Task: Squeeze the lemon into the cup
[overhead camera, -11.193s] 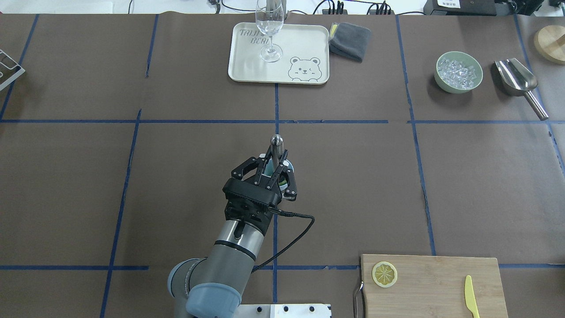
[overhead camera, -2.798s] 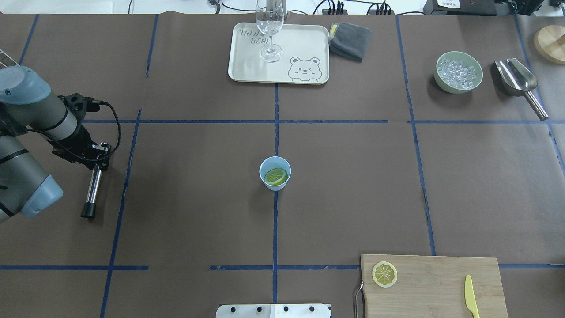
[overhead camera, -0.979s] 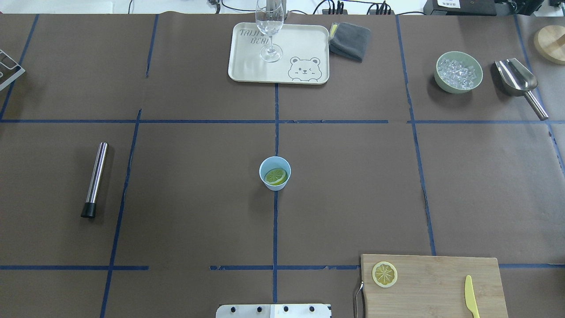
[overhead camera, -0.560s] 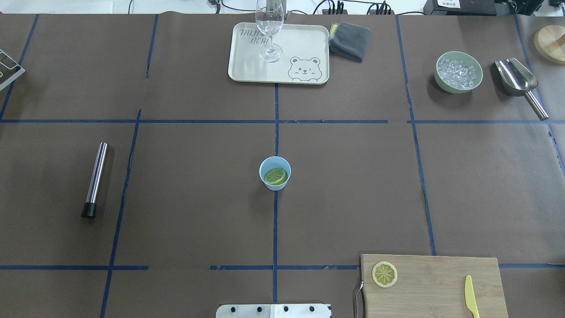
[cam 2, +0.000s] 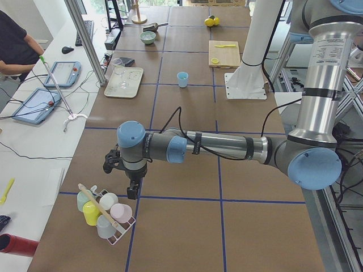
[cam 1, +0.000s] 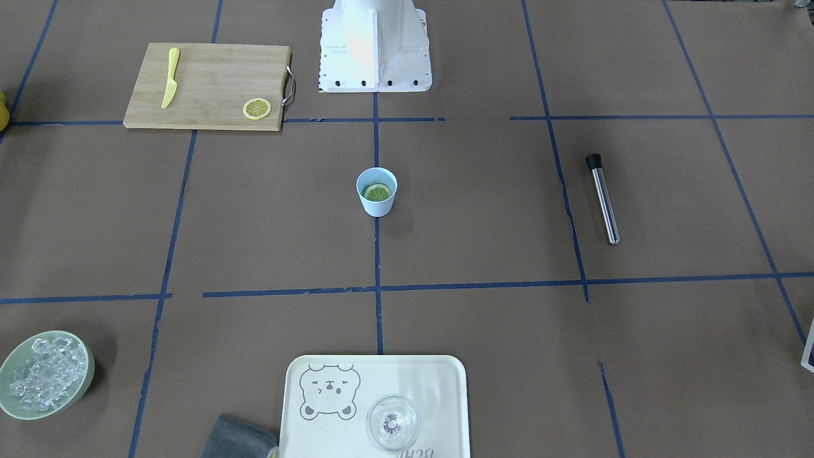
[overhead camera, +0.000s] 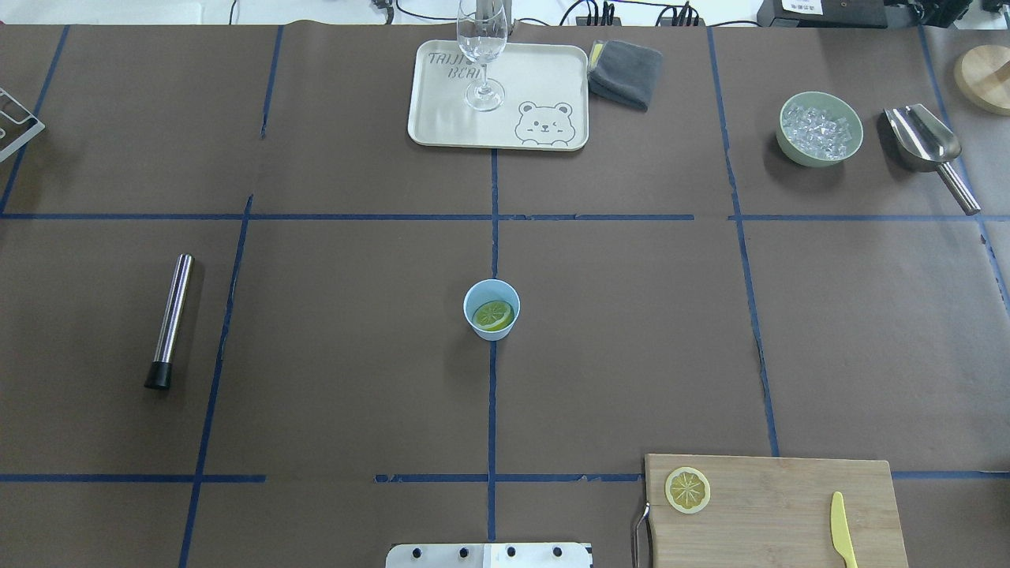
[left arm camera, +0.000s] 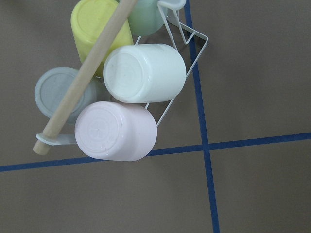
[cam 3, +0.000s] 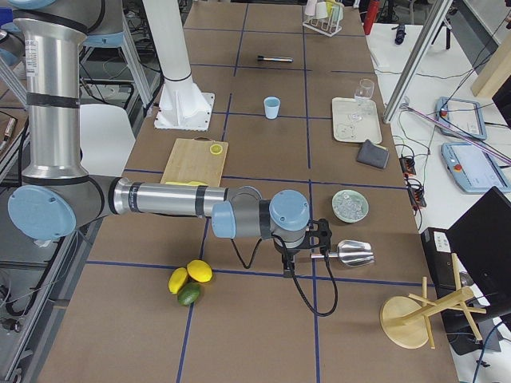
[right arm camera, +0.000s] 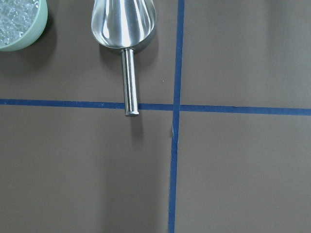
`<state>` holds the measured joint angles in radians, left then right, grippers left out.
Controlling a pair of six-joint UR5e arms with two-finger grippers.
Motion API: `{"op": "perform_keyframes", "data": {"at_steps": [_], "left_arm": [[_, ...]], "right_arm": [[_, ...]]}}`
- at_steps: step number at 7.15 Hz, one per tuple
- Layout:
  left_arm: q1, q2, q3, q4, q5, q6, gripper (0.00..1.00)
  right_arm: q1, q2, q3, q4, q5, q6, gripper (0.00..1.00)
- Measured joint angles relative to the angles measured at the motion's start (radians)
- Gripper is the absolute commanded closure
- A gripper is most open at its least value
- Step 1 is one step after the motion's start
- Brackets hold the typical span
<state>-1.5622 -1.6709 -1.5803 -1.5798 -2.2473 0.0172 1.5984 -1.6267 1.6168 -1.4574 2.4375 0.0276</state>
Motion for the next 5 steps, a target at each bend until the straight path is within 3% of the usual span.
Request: {"op": "perform_keyframes", "data": {"at_steps": [5], "left_arm": [[0.001,0.05,-0.018,0.065,-0.015,0.134,0.0]], "right_arm": [[0.0,-0.005,-0.006,-0.003,0.0,-0.001,0.0]]}}
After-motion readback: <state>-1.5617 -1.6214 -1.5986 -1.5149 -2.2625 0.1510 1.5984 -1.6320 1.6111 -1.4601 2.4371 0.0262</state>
